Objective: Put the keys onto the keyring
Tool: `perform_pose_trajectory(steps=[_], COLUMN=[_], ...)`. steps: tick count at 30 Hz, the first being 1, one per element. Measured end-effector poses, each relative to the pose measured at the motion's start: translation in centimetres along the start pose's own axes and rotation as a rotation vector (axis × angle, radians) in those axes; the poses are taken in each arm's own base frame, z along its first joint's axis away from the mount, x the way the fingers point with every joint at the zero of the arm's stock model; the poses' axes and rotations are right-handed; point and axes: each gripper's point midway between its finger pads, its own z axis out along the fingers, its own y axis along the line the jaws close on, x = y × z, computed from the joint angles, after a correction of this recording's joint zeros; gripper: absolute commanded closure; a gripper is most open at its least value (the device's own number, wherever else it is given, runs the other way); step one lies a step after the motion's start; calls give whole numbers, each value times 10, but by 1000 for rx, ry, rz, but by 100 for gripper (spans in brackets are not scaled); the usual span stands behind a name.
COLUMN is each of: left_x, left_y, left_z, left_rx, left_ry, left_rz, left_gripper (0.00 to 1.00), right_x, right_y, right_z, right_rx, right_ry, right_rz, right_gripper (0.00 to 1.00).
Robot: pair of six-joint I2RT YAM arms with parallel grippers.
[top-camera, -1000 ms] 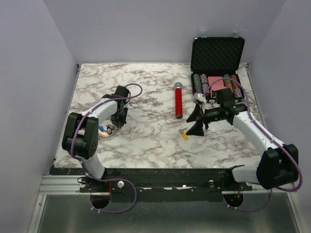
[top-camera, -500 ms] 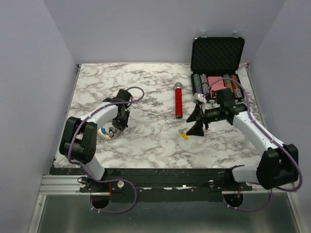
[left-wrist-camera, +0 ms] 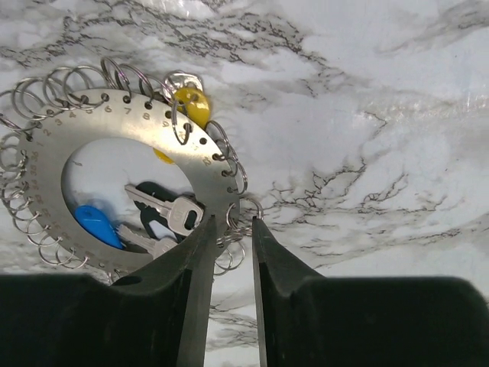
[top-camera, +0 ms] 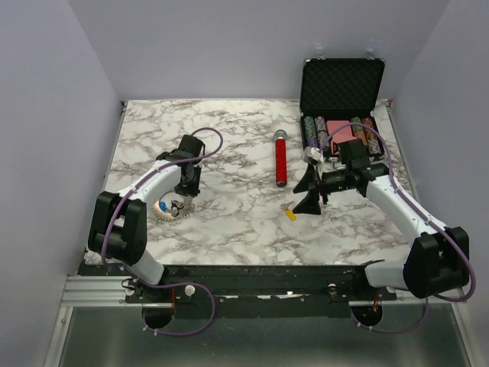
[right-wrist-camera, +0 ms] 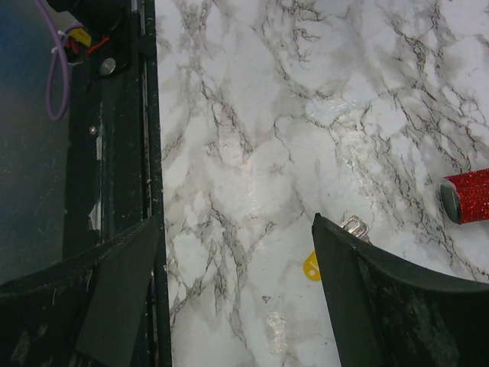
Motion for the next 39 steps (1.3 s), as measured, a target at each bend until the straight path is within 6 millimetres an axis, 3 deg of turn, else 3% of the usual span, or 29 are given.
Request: perform_pose_trajectory(steps=[5, 17, 39], left_x=[-14, -12, -9], left_y=[2, 0, -1], left_z=[1, 26, 26], left_rx=[-11, -24, -27], left_ry=[-21, 51, 72], left_rz=[-11, -4, -16], left_gripper=[65, 66, 74], right_x=[0, 1, 1], right_y=[0, 0, 1], right_z=[0, 0, 0], right_rx=[0, -1, -3], right_ry=[0, 2, 3], right_rz=[0, -6, -9], right_gripper=[10, 10, 10])
